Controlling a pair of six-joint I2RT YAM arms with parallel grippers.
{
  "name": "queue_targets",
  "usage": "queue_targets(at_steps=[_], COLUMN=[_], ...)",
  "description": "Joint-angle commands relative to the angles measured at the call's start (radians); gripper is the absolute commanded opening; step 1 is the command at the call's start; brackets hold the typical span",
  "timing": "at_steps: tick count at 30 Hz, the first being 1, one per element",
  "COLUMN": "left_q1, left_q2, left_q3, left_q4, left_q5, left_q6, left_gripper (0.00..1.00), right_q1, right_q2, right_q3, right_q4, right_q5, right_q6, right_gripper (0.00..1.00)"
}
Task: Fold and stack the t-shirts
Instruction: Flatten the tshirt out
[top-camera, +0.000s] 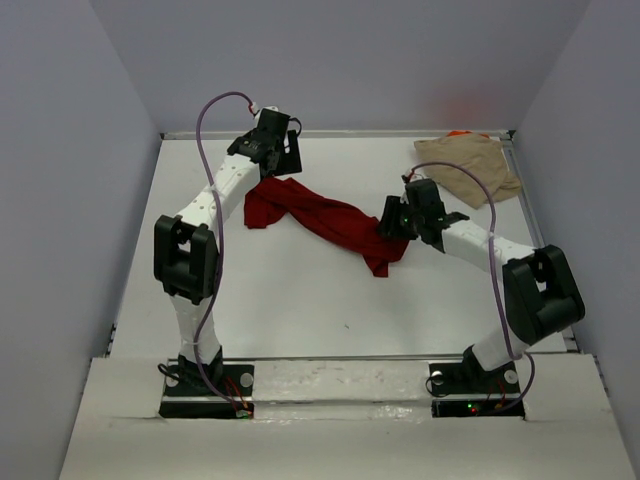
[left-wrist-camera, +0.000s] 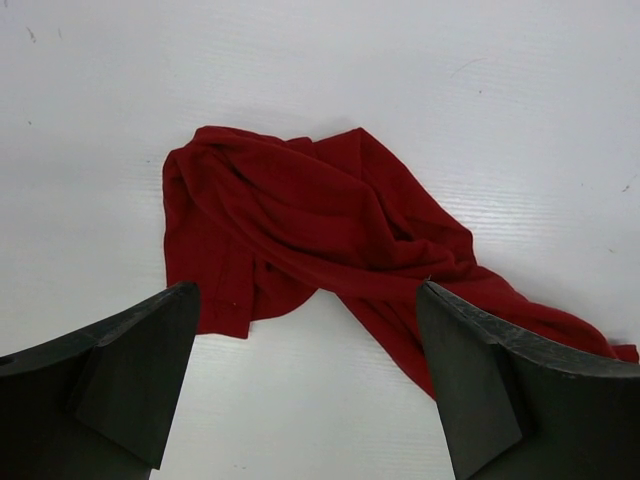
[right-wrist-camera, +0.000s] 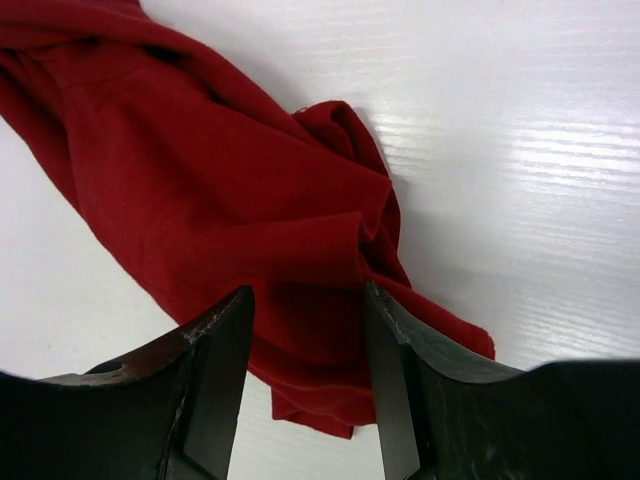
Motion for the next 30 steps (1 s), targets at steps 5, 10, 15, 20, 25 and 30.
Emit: queue_targets(at_steps=[5,10,15,20,25,30], left_q1=[0.003,0.001,0.001,0.001,0.001,-0.005], left_q2=[-0.012,-0.026,-0.013,-0.012,-0.009,0.002], left_q3=[0.027,0.002,0.015,0.013,0.002,-0.018], left_q4=[-0.007,0.015,0.007,0.008,0.016,0.028], left_q5=[-0.013,-0.007,0.003,0.006,0.006,0.008], left_q6=[0.018,0.022,0.021,0.021,0.018,0.011], left_gripper=[0.99,0.99,0.99,0.99,0.99,0.99], right_q1=[-0.028,-0.039,-0.039,-0.039,-0.039,-0.039], right_q2=[0.025,0.055,0.054,0.061,0.072,0.077], right_q3=[0.013,0.042,0.016,0.015,0.025,0.029], right_q4=[0.06,0.055,0.077,0.086,0.086,0.081], right_q5=[0.033,0.011,-0.043,-0.051,-0.043,-0.008], right_q6=[-0.028,-0.039,-0.006,-0.01,-0.032,-0.055], right_gripper=[0.53,0.52,0.5,0.47,0.44,0.42])
